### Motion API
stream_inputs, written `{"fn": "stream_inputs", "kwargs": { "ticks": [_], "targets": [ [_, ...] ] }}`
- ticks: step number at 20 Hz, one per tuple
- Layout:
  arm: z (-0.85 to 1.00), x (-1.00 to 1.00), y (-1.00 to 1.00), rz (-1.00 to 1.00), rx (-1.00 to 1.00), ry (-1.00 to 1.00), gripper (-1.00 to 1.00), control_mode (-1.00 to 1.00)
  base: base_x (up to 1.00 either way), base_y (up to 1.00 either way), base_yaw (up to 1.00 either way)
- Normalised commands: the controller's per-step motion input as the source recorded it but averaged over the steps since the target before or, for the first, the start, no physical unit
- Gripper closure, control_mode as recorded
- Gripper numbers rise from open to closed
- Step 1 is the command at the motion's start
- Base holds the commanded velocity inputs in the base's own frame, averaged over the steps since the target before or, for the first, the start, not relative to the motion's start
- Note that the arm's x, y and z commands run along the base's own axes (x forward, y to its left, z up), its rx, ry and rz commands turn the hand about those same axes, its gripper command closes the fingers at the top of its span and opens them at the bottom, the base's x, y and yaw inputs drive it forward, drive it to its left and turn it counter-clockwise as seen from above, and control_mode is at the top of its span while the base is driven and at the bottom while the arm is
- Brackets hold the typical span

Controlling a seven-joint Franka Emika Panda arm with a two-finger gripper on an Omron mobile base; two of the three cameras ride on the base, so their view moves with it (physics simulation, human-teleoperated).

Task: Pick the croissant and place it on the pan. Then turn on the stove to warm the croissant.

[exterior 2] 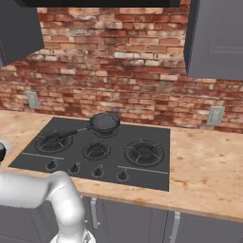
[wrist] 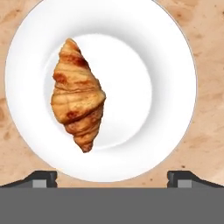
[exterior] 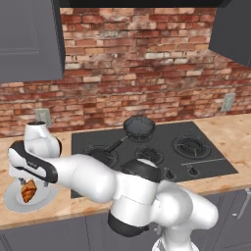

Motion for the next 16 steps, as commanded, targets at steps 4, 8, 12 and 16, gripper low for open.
{"fn": "stream_inputs", "kwargs": {
  "ticks": [4,8,12,16],
  "targets": [
    [-0.47,0.22,0.16,-0.04,-0.01,0.0,-1.0,-1.0,0.0,0.0,0.0],
    [-0.78,0.01,0.64,-0.01,-0.06,0.0,-1.0,-1.0,0.0,0.0,0.0],
    [-0.73,0.1,0.7,-0.03,-0.05,0.0,-1.0,-1.0,0.0,0.0,0.0],
    [-0.46,-0.04,-0.03,-0.08,-0.01,0.0,1.0,-1.0,0.0,0.0,0.0]
  ]
}}
